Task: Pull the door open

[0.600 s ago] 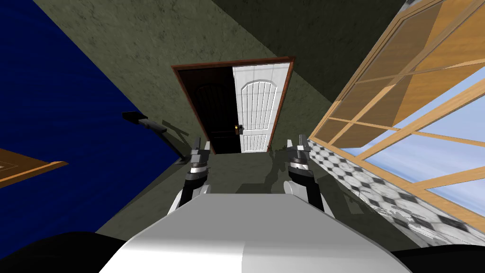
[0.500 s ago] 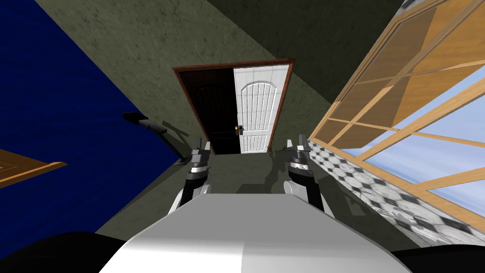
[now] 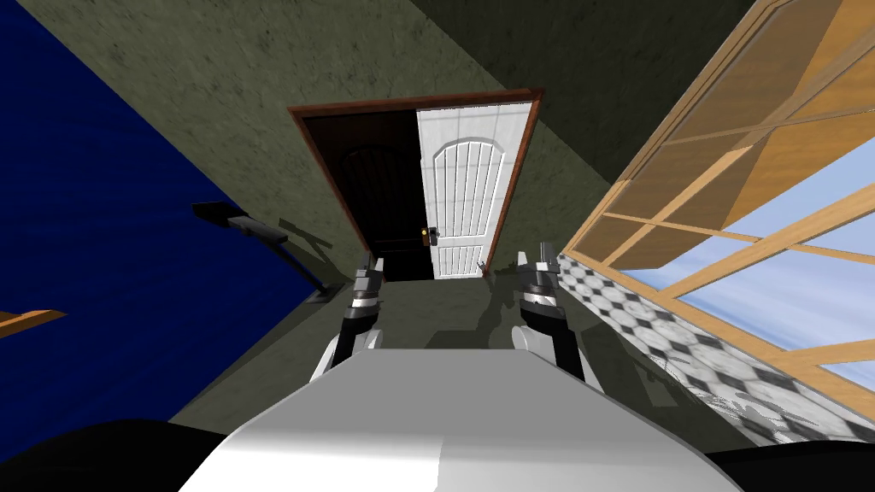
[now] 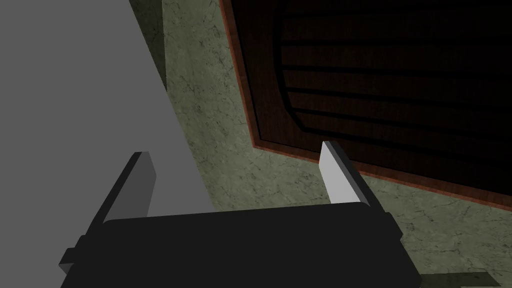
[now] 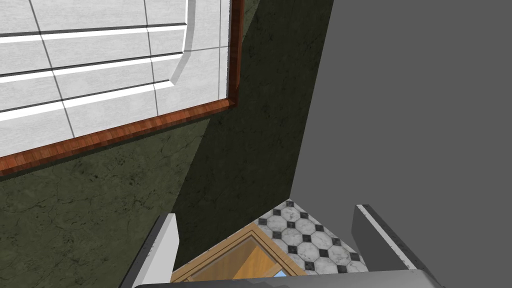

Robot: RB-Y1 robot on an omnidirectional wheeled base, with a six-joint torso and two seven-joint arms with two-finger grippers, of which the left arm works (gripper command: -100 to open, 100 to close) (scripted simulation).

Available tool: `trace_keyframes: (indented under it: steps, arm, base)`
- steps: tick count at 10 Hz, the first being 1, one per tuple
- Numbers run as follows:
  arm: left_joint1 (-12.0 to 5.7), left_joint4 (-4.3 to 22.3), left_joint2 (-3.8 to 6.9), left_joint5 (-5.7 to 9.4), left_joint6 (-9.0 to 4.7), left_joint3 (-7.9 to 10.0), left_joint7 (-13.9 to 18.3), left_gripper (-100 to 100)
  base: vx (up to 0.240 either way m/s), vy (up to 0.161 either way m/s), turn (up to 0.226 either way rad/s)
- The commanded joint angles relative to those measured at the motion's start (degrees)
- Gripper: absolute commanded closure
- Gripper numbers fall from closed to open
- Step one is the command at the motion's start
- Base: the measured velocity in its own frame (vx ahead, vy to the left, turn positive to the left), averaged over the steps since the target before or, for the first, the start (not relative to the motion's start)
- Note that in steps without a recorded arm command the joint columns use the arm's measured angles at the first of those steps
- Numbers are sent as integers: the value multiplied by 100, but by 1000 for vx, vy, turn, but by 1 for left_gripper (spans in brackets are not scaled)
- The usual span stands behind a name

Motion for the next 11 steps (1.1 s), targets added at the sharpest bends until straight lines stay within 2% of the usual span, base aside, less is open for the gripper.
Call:
trace_keyframes:
  steps: [1,4,11]
  arm:
    - [-68,205,9,16,35,-6,0,-100]
    - [-239,560,47,64,112,36,22,-100]
    - [-582,1268,108,160,266,119,65,-100]
  base:
    - [162,10,-10]
    - [152,-24,-11]
    - [94,-10,-9]
